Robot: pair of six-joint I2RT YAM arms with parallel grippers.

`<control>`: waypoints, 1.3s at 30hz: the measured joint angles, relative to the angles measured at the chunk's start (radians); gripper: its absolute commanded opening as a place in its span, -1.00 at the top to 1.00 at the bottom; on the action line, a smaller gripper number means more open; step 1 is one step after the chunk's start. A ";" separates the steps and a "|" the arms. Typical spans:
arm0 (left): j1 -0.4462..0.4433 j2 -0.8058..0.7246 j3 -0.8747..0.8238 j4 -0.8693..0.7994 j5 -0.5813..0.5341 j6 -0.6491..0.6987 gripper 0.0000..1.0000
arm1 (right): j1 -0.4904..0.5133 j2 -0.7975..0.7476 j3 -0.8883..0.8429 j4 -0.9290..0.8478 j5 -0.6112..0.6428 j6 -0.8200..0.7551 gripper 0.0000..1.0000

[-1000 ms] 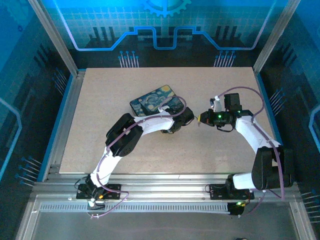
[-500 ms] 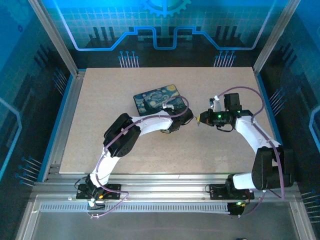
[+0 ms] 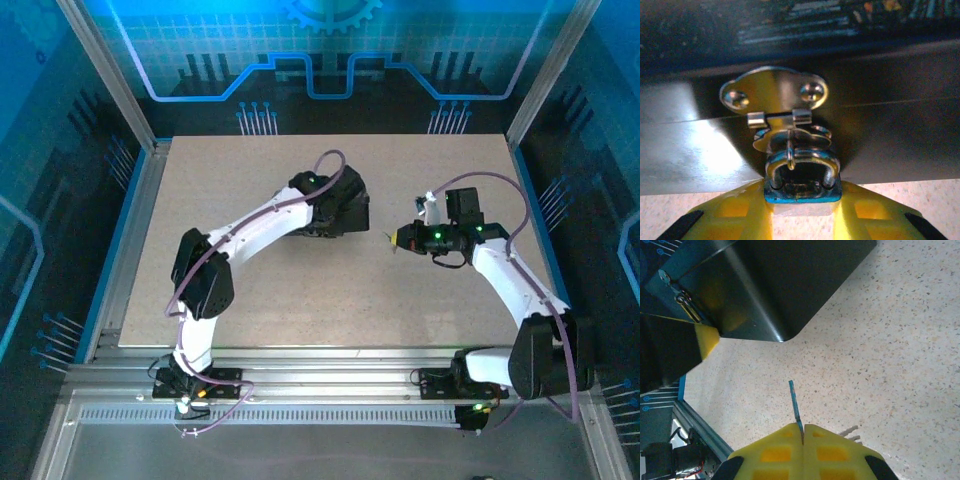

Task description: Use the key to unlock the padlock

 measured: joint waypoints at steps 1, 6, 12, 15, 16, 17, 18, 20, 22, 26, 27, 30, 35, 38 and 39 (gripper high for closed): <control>0.008 0.000 0.020 -0.028 0.024 0.000 0.74 | 0.003 -0.005 0.000 -0.003 0.000 0.000 1.00; 0.048 0.000 0.112 -0.164 0.155 -0.011 0.74 | 0.033 -0.011 0.000 -0.030 0.003 0.000 1.00; 0.089 0.009 0.248 -0.310 0.267 -0.062 0.71 | 0.063 -0.011 0.003 -0.066 0.004 0.000 1.00; 0.109 0.009 0.267 -0.341 0.318 -0.105 0.67 | 0.075 -0.011 0.015 -0.080 0.004 -0.002 1.00; 0.115 0.010 0.268 -0.347 0.330 -0.118 0.67 | 0.078 -0.011 0.019 -0.083 0.003 -0.004 1.00; 0.122 0.013 0.273 -0.360 0.346 -0.133 0.67 | 0.081 -0.012 0.024 -0.085 0.003 -0.005 1.00; 0.127 0.018 0.282 -0.373 0.356 -0.145 0.66 | 0.085 -0.012 0.029 -0.085 0.003 -0.006 1.00; 0.136 0.029 0.298 -0.391 0.378 -0.170 0.62 | 0.090 -0.012 0.035 -0.085 0.003 -0.008 1.00; 0.142 0.043 0.307 -0.407 0.388 -0.192 0.60 | 0.095 -0.011 0.040 -0.087 0.003 -0.008 1.00; 0.156 0.064 0.309 -0.421 0.401 -0.223 0.48 | 0.102 -0.012 0.043 -0.090 0.002 -0.008 1.00; 0.163 0.068 0.309 -0.426 0.405 -0.231 0.45 | 0.105 -0.012 0.043 -0.090 0.002 -0.008 1.00; 0.182 0.074 0.316 -0.430 0.417 -0.245 0.22 | 0.113 -0.013 0.043 -0.090 0.000 -0.008 1.00; 0.211 0.085 0.331 -0.412 0.422 -0.243 -0.03 | 0.129 -0.013 0.043 -0.092 0.000 -0.008 1.00; 0.222 0.089 0.347 -0.401 0.426 -0.240 -0.08 | 0.144 -0.013 0.043 -0.092 0.001 -0.007 1.00; 0.224 0.091 0.358 -0.396 0.426 -0.240 -0.09 | 0.151 -0.013 0.045 -0.093 0.003 -0.007 1.00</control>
